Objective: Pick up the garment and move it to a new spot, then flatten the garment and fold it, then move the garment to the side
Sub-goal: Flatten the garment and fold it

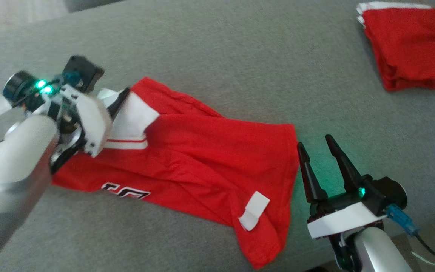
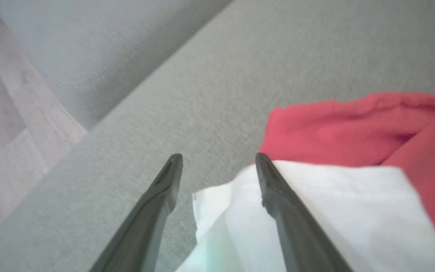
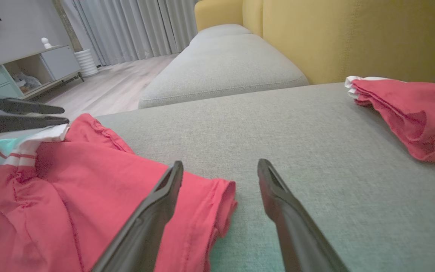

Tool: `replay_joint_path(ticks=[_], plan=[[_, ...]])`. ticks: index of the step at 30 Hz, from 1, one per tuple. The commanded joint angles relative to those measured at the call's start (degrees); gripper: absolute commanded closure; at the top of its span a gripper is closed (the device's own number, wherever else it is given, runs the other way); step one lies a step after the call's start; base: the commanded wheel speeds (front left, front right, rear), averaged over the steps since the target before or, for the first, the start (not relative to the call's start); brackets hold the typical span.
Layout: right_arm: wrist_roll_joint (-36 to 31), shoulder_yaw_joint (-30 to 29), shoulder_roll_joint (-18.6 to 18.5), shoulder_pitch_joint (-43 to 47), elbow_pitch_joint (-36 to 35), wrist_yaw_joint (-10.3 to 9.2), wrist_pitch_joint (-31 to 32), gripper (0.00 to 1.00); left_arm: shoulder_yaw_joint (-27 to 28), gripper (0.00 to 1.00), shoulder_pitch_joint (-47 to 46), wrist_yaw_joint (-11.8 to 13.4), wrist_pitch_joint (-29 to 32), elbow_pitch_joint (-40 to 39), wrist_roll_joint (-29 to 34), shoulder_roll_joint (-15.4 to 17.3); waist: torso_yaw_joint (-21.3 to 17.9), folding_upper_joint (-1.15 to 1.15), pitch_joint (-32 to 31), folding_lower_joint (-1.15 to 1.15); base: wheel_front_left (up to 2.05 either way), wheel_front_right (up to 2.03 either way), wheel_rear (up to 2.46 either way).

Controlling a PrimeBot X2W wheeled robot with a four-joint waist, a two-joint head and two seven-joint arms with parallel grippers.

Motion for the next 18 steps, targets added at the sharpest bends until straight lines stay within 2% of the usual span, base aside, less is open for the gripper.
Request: replay_joint_path(ticks=[1, 5, 8, 14, 18], plan=[[0.4, 1.4, -0.3, -1.2, -2.0, -0.04, -0.2, 0.0, 1.0, 0.0, -3.4, 0.1, 0.8, -1.2, -1.6, 4.1, -2.3, 0.0, 2.0, -0.01, 0.0, 0.0, 0.0], [0.9, 1.4, -0.3, -1.3, -2.2, -0.04, -0.2, 0.0, -3.4, 0.0, -4.5, 0.1, 2.0, -0.5, -4.8, 7.4, -3.3, 0.0, 2.4, -0.01, 0.0, 0.0, 0.0], [1.2, 1.5, -0.3, -1.3, -2.3, -0.04, -0.2, 0.0, -5.0, 0.0, -5.2, 0.1, 1.8, 0.4, -6.3, 8.6, -3.6, 0.0, 2.5, -0.01, 0.0, 0.0, 0.0], [1.6, 1.5, -0.3, -1.6, -2.1, -0.04, -0.2, 0.0, -4.1, 0.0, -8.2, 0.2, -2.2, 2.7, -6.8, 9.3, -3.6, 0.0, 2.7, -0.01, 0.0, 0.0, 0.0], [1.6, 1.8, -0.3, -1.7, -2.1, -0.04, -0.2, 0.0, -5.1, 0.0, -7.9, 0.2, -1.2, 4.4, -7.4, 8.5, -3.9, 0.0, 2.7, -0.01, 0.0, 0.0, 0.0]])
